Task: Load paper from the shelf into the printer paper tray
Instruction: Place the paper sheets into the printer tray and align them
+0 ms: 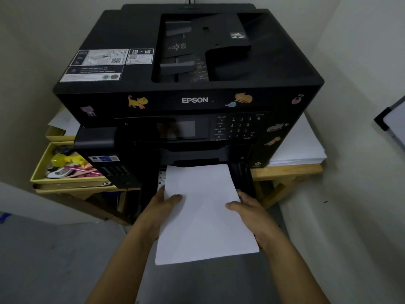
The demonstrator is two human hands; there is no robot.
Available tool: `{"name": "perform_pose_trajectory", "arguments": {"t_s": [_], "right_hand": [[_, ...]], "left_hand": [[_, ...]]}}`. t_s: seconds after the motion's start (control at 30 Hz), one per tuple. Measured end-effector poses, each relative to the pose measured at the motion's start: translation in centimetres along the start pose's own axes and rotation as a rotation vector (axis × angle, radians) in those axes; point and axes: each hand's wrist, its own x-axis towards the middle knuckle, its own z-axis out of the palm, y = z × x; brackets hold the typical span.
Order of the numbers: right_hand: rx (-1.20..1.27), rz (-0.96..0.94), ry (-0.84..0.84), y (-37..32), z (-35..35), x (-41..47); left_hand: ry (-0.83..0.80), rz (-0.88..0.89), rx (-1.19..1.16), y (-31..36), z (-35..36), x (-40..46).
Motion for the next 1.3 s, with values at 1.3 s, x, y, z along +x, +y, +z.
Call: {"name": "perform_pose_trajectory", "arguments": {"t_s": [1.3], "right_hand": [[0.099, 0.029, 0.052, -0.9, 1.2, 3.8]], "left_hand": [[0.12, 0.041, 0.191, 2.5, -0.4, 3.8]]}}
